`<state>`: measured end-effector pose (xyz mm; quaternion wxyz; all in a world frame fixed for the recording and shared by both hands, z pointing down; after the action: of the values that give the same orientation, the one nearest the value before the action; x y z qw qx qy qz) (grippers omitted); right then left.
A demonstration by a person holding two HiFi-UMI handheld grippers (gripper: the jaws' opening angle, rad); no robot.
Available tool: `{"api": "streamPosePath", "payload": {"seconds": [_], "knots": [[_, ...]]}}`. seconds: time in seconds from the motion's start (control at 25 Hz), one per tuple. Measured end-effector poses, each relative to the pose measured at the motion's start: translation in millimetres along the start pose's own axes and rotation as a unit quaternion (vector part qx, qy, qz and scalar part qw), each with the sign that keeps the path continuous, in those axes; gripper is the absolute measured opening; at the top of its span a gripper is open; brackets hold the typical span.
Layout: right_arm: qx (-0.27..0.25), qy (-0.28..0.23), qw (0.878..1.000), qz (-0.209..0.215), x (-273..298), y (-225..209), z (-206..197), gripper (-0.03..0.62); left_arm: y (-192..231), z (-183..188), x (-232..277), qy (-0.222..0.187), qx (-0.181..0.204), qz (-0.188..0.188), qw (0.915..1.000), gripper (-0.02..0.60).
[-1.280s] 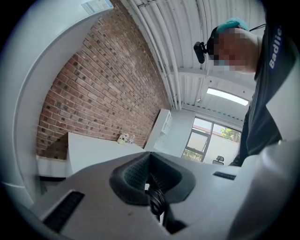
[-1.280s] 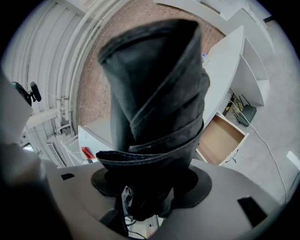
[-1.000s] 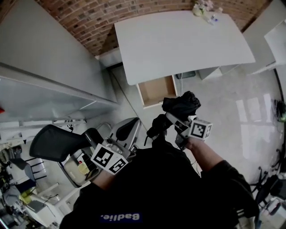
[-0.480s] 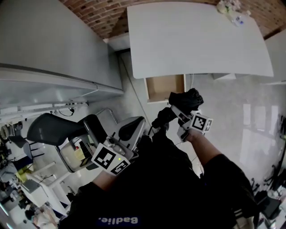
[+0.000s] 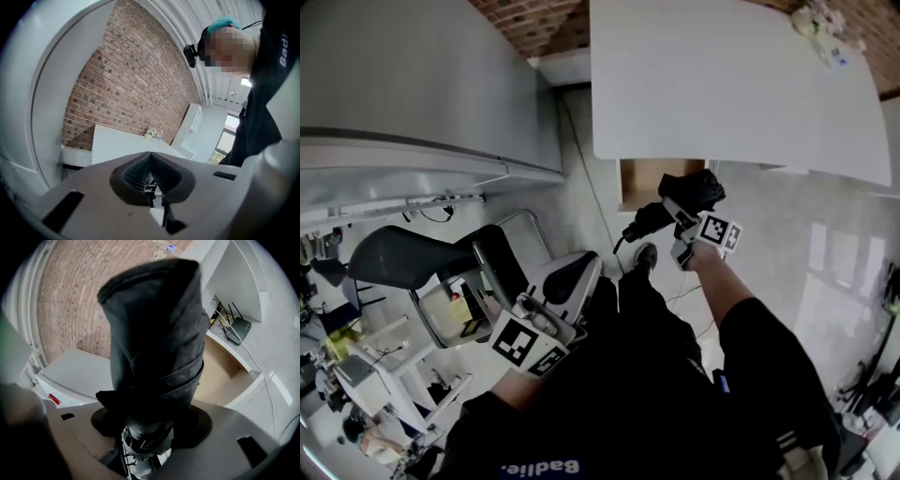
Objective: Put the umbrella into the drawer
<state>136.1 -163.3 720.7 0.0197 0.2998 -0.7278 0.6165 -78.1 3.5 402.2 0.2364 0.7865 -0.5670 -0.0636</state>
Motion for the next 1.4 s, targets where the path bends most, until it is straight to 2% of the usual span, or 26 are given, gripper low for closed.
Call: {"api": "streamPosePath", "payload": {"seconds": [0.28, 0.68, 1.4], "knots": [[0.020, 0.011, 0.999, -0.036, 41, -36, 12, 0.261, 21, -8, -2, 0.001, -0.017, 0.029, 0.9994, -0.003], [0.012, 0.012, 0.997, -0.072, 78, -76, 30, 0.261, 33, -12, -7, 0.008, -0.026, 0.054, 0.9982, -0.003], [0.025, -0.024, 0.994, -0.106, 120, -115, 41, 0.261, 42, -16, 3, 0.020, -0.042, 0.048, 0.9978, -0.003]]}}
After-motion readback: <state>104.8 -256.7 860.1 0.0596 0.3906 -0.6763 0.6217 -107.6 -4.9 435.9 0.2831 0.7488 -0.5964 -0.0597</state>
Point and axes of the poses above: the fingertips, and each gripper's own axes: x forward along the fingers, y to its left, z out of its top, the point moved 8 cm from there along -x, backward along the fingers, and after that the axes turned 6 degrees about -y, right-handed, at the moved point
